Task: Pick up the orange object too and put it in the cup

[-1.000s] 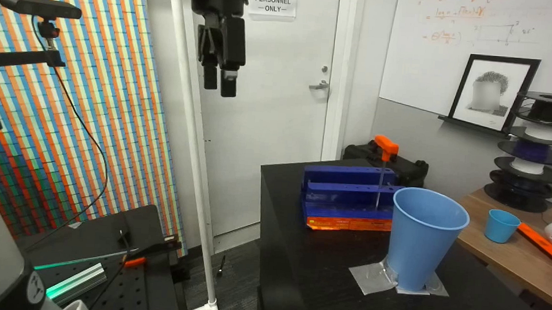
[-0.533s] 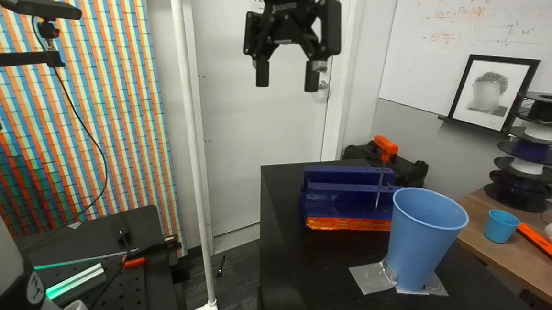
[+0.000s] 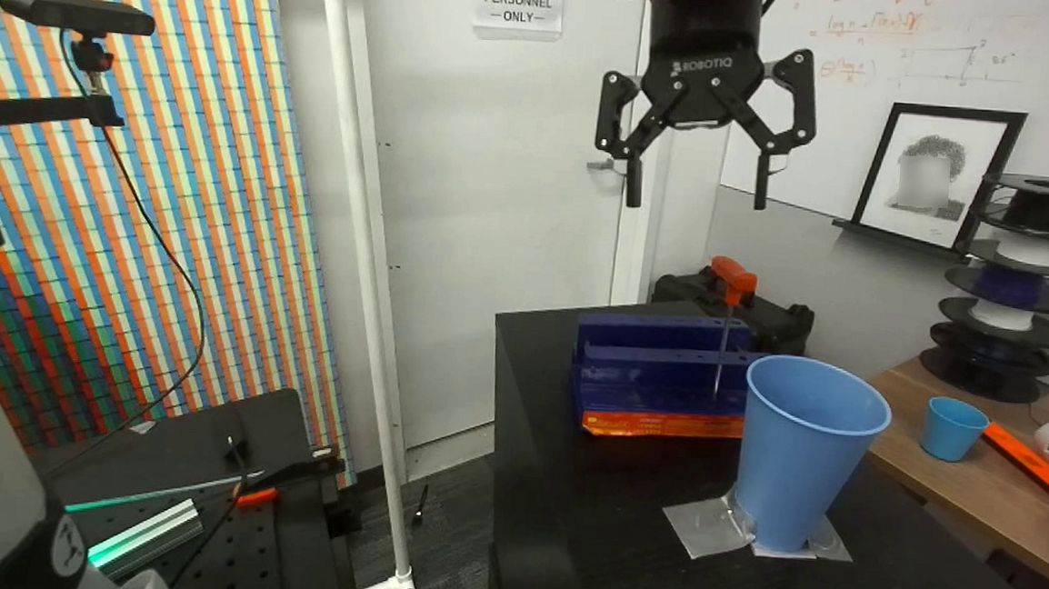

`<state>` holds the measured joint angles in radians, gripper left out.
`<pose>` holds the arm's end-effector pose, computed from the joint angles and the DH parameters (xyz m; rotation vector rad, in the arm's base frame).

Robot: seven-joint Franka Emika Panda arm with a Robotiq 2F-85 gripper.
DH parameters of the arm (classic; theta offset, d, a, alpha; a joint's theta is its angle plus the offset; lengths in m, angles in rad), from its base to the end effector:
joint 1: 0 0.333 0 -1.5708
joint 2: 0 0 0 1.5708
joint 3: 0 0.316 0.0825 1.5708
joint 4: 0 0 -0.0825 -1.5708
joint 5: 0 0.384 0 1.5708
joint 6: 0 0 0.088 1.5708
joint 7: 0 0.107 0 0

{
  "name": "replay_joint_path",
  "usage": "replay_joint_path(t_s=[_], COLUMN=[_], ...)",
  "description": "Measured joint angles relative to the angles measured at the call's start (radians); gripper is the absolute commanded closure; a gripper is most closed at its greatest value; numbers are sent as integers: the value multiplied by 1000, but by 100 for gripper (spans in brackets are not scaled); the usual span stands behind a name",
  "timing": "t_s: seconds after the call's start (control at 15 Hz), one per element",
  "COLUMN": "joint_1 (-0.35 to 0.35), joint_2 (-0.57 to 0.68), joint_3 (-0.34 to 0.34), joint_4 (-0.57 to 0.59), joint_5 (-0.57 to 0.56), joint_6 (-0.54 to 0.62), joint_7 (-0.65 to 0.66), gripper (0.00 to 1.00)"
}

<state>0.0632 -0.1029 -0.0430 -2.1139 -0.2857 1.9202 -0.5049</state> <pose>0.5116 -0.0099 0.4547 2.7579 0.9080 -0.2185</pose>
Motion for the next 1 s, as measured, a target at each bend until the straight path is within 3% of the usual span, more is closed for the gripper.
replay_joint_path(t_s=[0.53, 0.87, 1.0], joint_1=[-16, -30, -31], joint_2=[291, 398, 413], joint_3=[16, 39, 50], joint_4=[261, 324, 325], joint_5=[-64, -64, -64], joint_6=[64, 91, 106], joint_7=[-154, -228, -246], gripper=[0, 0, 25])
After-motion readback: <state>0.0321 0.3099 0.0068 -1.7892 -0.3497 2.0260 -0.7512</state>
